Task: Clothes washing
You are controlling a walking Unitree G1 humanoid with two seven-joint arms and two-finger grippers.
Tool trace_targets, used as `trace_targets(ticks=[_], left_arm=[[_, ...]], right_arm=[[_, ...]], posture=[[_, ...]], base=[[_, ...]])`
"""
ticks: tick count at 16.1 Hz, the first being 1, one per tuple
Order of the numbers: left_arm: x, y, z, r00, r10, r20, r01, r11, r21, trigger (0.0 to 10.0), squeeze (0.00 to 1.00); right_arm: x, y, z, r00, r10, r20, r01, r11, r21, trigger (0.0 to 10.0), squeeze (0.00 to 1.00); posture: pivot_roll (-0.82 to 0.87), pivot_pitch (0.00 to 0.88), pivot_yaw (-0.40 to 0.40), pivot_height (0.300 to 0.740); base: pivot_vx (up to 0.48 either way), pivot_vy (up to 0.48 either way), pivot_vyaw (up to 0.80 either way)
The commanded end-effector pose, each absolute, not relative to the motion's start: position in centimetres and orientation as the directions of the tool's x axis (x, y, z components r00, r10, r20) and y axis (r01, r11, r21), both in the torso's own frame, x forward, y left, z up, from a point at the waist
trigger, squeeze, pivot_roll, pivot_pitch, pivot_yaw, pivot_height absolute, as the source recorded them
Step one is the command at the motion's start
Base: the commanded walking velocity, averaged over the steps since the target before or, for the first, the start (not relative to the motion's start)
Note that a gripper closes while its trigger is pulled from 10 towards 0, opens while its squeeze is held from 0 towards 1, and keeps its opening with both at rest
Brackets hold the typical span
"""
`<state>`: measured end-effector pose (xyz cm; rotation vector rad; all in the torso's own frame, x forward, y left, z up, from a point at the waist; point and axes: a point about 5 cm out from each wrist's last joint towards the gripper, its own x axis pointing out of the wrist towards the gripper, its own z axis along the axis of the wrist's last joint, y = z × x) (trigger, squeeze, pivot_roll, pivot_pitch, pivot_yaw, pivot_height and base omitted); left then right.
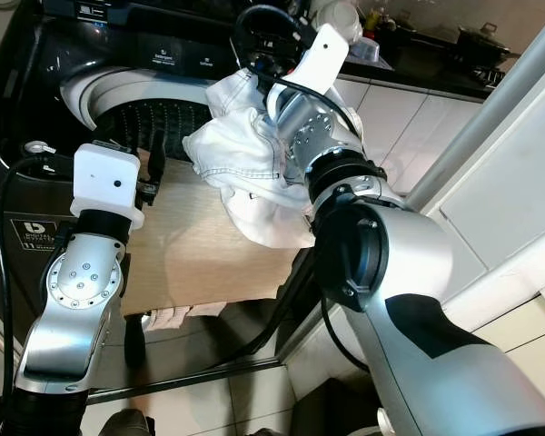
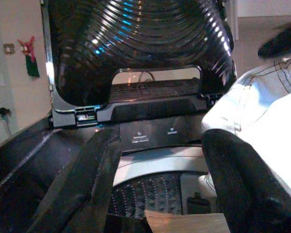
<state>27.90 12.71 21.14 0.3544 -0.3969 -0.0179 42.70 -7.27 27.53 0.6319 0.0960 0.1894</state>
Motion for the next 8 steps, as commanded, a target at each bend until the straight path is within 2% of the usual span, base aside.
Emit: trace_targets(ticks=[1,4,8], left_arm=[[28.1,11.9,21.1,0.923,-0.111,0.369,-0.024,0.939,0.343,10.0,0.0],[28.3,12.0,21.2,0.922,-0.115,0.369,-0.022,0.938,0.347,10.0,0.0],[28.6,11.5,21.2,0.92,-0.133,0.369,-0.004,0.937,0.349,10.0,0.0]], right_arm=[[42.9,-8.4,31.0,0.98,0.176,0.092,-0.197,0.814,0.547,10.0,1.0],[42.8,-8.8,33.8,0.965,0.185,0.188,-0.256,0.826,0.503,10.0,1.0],[42.7,-10.7,35.8,0.953,0.116,0.281,-0.201,0.935,0.293,10.0,1.0]], posture=[[0.19,0.0,-0.234,0.74],[0.18,0.0,-0.22,0.74],[0.16,0.0,-0.216,0.74]], base=[[0.0,0.0,0.0],[0.0,0.0,0.0],[0.0,0.0,0.0]])
